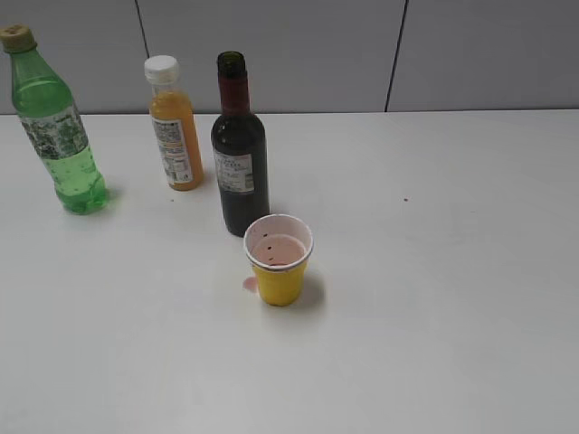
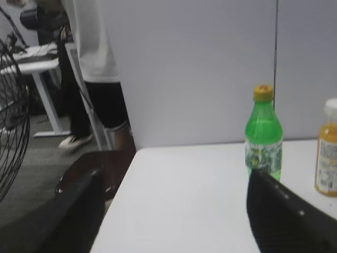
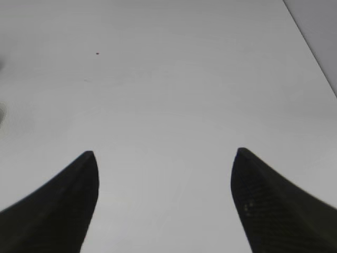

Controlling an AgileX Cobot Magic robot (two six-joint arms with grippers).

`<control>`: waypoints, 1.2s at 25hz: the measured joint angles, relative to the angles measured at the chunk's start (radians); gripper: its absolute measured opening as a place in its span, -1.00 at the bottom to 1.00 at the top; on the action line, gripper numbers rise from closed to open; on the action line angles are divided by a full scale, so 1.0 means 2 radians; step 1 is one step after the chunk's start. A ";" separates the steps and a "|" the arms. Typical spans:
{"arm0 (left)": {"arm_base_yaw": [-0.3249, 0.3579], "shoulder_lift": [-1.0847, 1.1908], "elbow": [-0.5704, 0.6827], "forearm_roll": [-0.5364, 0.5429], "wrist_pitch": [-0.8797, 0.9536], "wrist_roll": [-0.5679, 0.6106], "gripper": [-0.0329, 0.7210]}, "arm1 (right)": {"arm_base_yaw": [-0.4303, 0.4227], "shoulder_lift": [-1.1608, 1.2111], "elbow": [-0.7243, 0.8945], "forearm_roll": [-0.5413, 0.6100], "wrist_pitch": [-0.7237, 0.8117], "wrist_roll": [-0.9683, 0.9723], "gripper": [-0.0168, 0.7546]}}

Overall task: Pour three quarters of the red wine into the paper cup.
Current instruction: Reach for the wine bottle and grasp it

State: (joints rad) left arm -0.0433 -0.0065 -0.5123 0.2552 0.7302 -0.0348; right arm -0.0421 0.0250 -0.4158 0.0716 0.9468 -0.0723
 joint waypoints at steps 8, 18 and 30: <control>-0.009 0.088 0.023 0.014 -0.156 -0.011 0.81 | 0.000 0.000 0.000 0.000 0.000 0.000 0.58; -0.009 0.386 0.051 0.168 -0.484 -0.190 0.79 | 0.000 0.000 0.000 0.001 0.000 0.000 0.58; 0.042 0.658 0.027 0.290 -0.860 -0.270 0.78 | 0.000 0.000 0.000 0.001 0.000 0.000 0.58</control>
State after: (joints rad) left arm 0.0415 1.3099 -0.4587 0.8359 -0.9890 -0.5741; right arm -0.0421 0.0250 -0.4158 0.0736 0.9460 -0.0723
